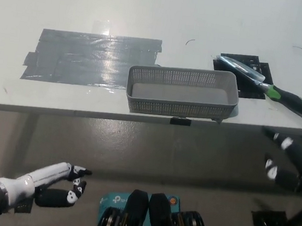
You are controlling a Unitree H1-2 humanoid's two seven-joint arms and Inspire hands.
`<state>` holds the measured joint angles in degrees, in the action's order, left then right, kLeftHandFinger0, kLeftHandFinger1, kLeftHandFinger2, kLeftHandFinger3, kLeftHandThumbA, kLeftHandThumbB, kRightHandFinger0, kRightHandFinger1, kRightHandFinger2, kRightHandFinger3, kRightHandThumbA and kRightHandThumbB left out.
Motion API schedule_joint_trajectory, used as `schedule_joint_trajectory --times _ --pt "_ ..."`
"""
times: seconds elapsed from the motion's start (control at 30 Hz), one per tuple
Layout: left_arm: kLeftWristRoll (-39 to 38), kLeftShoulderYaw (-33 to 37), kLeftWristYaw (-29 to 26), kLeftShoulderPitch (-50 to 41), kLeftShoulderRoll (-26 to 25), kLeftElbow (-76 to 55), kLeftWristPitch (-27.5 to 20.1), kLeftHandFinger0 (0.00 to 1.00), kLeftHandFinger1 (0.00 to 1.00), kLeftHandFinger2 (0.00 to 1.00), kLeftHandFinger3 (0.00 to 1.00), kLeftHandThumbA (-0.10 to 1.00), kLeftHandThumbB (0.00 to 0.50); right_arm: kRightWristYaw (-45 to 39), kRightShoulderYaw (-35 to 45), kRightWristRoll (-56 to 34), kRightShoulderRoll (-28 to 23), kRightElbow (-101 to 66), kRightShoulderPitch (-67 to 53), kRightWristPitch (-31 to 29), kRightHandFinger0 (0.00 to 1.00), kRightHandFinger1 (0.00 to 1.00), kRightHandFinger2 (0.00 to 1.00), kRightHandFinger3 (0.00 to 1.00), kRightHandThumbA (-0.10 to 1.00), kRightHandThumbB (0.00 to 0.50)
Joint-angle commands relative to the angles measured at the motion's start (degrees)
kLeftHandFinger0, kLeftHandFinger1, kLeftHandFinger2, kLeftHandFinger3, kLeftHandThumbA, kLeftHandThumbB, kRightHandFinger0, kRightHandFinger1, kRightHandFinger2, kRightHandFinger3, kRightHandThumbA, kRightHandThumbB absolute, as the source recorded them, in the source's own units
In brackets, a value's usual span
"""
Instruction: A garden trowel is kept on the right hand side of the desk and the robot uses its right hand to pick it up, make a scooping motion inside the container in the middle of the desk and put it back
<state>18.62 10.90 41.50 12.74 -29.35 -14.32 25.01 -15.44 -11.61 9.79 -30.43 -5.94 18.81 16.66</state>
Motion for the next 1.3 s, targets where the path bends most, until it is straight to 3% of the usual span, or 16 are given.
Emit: schedule_joint_trajectory --times 0.0,0.03,0.07,0.13,0.2,0.23,0.3,0.43,0.57,0.63,0.7,0.77,0.8,0.97,1.13,1.27 --pt "1.15 -2.54 -0.22 0.02 1.09 -3.05 1.92 1.00 1.00 1.00 1.00 0.91 0.000 3.05 3.25 3.96 -1.29 -4.75 5.39 -3.95 1.00 1.00 1.00 1.00 0.12 0.101" --pt "-1.02 -3.45 -4.65 -0.61 2.12 -3.94 1.92 1.00 1.00 1.00 1.00 0.79 0.000 3.01 3.64 5.47 -2.27 -5.25 7.56 -4.37 1.00 1.00 1.00 1.00 0.20 0.112" --pt "-1.13 -3.69 -5.01 -0.70 2.36 -4.07 1.92 1.00 1.00 1.00 1.00 0.79 0.000 2.87 3.82 5.77 -2.28 -5.31 7.80 -4.44 1.00 1.00 1.00 1.00 0.21 0.111" --pt "-1.28 -5.58 -8.20 -1.93 4.01 -4.12 -1.46 1.00 1.00 1.00 1.00 0.74 0.014 2.67 4.00 7.50 -2.88 -5.58 9.65 -3.93 1.00 1.00 1.00 1.00 0.33 0.141" --pt "-1.17 -6.81 -10.96 -2.57 5.22 -3.14 -5.34 1.00 1.00 1.00 1.00 0.68 0.032 3.65 5.30 8.64 -3.12 -4.31 12.45 -3.60 1.00 1.00 1.00 1.00 0.42 0.237" --pt "-1.02 -7.05 -11.38 -2.67 5.38 -2.96 -5.77 1.00 1.00 1.00 1.00 0.66 0.029 3.97 5.60 9.28 -3.10 -3.75 13.08 -3.68 1.00 1.00 1.00 1.00 0.43 0.249" --pt "-0.16 -6.96 -11.57 -2.91 5.22 -3.07 -5.71 1.00 1.00 1.00 1.00 0.58 0.040 4.30 5.79 11.89 -3.33 -0.93 16.42 0.22 1.00 1.00 1.00 1.00 0.60 0.361" --pt "-0.81 -6.51 -11.13 -3.01 4.74 -3.18 -5.43 1.00 1.00 1.00 1.00 0.55 0.028 5.41 5.33 13.84 -3.16 7.65 20.32 -0.13 1.00 1.00 1.00 1.00 0.69 0.433" --pt "-1.46 -6.37 -11.08 -3.11 4.49 -3.14 -5.17 1.00 1.00 1.00 1.00 0.60 0.046 5.20 1.25 16.55 -2.18 20.86 23.81 -2.37 1.00 1.00 1.00 1.00 0.77 0.468" --pt "-1.75 -6.22 -10.57 -3.11 4.36 -3.56 -3.85 0.99 1.00 1.00 1.00 0.55 0.033 3.69 -2.11 17.71 -1.69 27.03 25.48 -3.98 1.00 1.00 1.00 1.00 0.72 0.499" --pt "-1.78 -6.00 -10.58 -3.31 4.35 -3.78 -3.85 0.99 1.00 1.00 1.00 0.54 0.031 3.95 -2.35 17.45 -2.07 26.71 25.08 -3.90 1.00 1.00 1.00 1.00 0.71 0.500" --pt "-1.31 -5.42 -10.35 -3.24 3.90 -3.93 -4.11 0.95 0.98 1.00 1.00 0.45 0.003 1.71 -5.70 17.73 -0.39 31.70 26.25 -5.39 1.00 1.00 1.00 1.00 0.70 0.500" --pt "-1.16 -5.22 -10.11 -3.18 3.76 -4.14 -3.46 0.93 0.97 1.00 1.00 0.44 0.000 0.79 -8.12 18.88 0.87 33.99 27.43 -5.07 1.00 1.00 1.00 1.00 0.78 0.500" --pt "-1.53 -4.39 -8.92 -2.72 3.08 -4.08 -2.12 0.92 0.96 1.00 1.00 0.57 0.008 -0.16 -10.28 17.81 4.25 38.58 30.93 -4.14 1.00 1.00 1.00 1.00 0.86 0.500" --pt "-1.81 -3.91 -8.75 -2.63 2.99 -4.44 -1.07 0.93 0.94 0.99 1.00 0.50 0.000 0.36 -10.17 18.12 5.78 40.74 32.86 -3.44 1.00 1.00 1.00 1.00 0.85 0.498" --pt "-1.29 -3.08 -8.98 -2.49 2.29 -4.16 -2.57 0.92 0.90 0.94 1.00 0.55 0.000 0.39 -9.81 17.89 5.77 45.06 34.16 -4.33 1.00 1.00 1.00 1.00 0.80 0.500"
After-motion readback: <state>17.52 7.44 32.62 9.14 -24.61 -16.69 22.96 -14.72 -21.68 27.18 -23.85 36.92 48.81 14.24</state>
